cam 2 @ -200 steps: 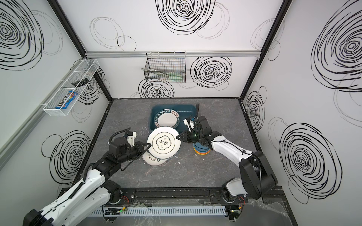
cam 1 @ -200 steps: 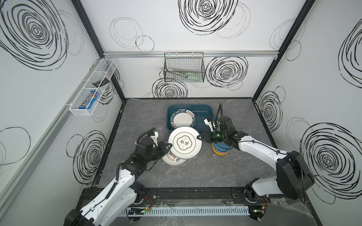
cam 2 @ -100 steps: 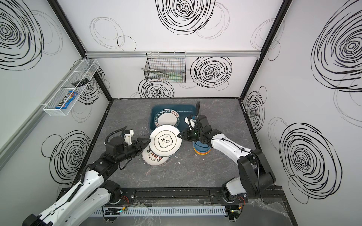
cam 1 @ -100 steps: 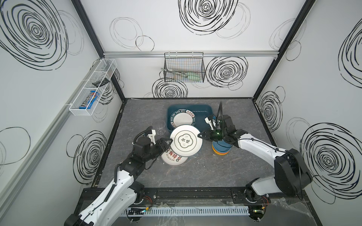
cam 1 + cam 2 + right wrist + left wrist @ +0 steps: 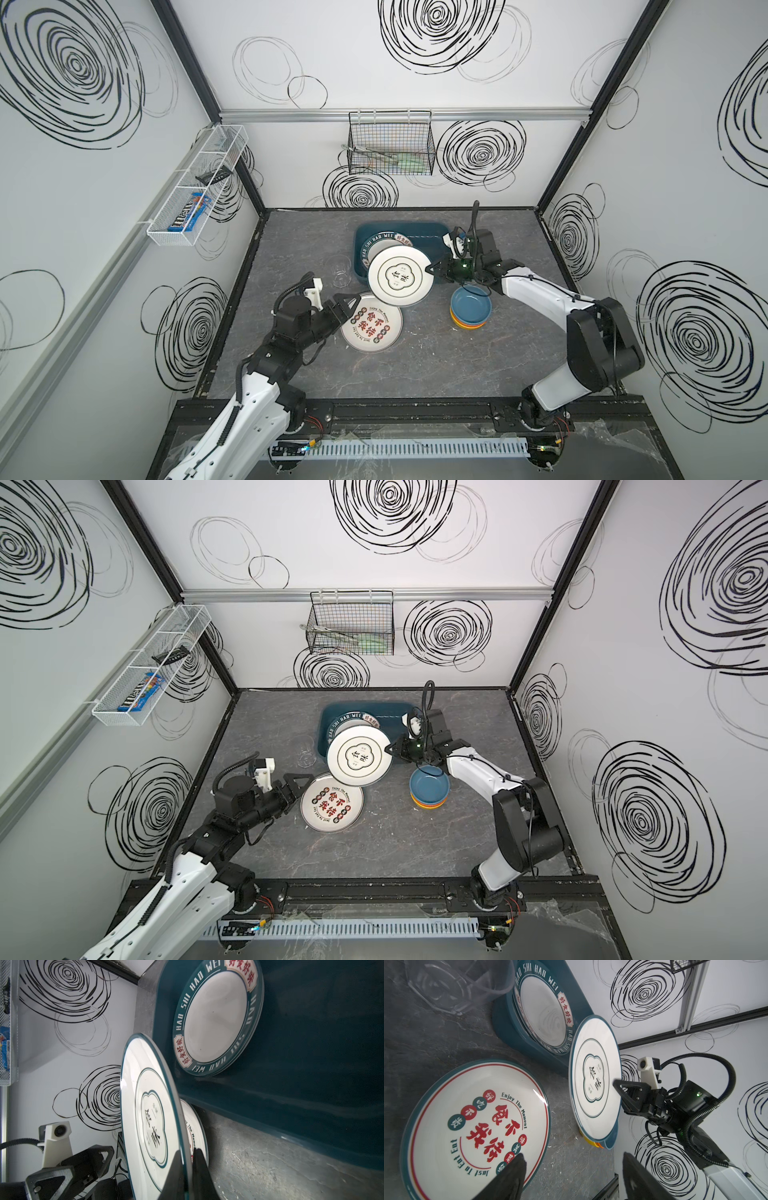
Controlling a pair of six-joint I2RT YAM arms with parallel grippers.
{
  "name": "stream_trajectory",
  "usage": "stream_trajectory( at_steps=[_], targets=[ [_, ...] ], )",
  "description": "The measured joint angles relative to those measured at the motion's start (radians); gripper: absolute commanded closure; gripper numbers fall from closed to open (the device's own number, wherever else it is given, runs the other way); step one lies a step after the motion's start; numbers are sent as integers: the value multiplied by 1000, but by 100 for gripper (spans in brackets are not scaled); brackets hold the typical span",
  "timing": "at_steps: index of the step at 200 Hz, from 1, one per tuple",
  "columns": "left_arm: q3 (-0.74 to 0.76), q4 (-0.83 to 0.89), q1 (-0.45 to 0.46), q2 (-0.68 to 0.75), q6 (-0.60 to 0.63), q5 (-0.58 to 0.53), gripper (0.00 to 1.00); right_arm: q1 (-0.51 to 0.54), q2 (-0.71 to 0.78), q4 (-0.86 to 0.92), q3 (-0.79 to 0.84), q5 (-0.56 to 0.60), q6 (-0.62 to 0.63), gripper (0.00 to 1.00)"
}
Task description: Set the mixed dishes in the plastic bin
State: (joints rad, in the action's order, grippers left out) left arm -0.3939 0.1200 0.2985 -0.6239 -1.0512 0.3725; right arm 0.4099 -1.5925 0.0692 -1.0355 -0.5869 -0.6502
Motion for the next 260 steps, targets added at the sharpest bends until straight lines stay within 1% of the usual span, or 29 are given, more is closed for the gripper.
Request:
stream_trajectory(
  at_steps=[44,135,186,260],
  targets=[
    [13,7,-4,9,4,6,22,-24,-117,-1,-96,28,-29,100],
    [29,13,-18,14,8,14,21,-29,-369,0,-309,111,-68,100],
    [41,14,-40,18,8,29,21,-25,-451,8,-399,149,-78,100],
    [44,14,-53,26,8,41,21,-3,-512,47,-480,185,-88,100]
  ],
)
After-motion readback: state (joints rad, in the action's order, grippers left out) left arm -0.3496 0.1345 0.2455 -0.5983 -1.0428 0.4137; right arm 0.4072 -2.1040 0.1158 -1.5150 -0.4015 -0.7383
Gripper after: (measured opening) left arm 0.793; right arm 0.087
